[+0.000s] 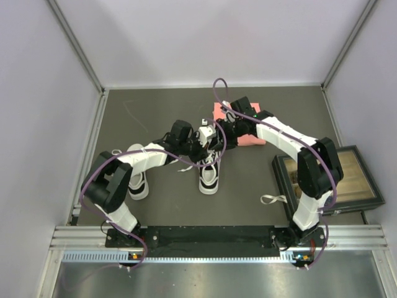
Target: Tie the shoes
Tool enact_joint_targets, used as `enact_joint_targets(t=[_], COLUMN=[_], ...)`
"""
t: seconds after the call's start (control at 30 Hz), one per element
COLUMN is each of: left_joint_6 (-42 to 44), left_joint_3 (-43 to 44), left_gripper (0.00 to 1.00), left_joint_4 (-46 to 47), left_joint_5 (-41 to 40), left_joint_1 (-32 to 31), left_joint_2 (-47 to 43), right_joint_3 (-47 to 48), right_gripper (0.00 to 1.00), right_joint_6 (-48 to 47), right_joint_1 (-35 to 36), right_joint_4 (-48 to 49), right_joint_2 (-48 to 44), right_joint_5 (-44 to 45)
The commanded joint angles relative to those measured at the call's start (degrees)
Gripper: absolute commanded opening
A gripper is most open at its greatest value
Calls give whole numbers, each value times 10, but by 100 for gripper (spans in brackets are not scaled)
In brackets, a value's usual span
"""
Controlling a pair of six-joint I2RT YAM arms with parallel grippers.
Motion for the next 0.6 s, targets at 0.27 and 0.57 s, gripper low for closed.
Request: enact_joint_targets(t=[0.27, 0.57], left_joint_6=[-10, -7], left_joint_3=[12, 14], left_gripper=[0, 0], left_joint_4=[10, 11], left_joint_5=[24, 21], left_joint_1=[-3, -3], left_joint_2=[7, 6], right_joint_3=[-62, -59], right_gripper=[18, 19], right_joint_6=[26, 45], right_joint_1=[-39, -40], right_joint_4=[30, 76], right_joint_2=[-44, 2], right_joint_5=[17, -46])
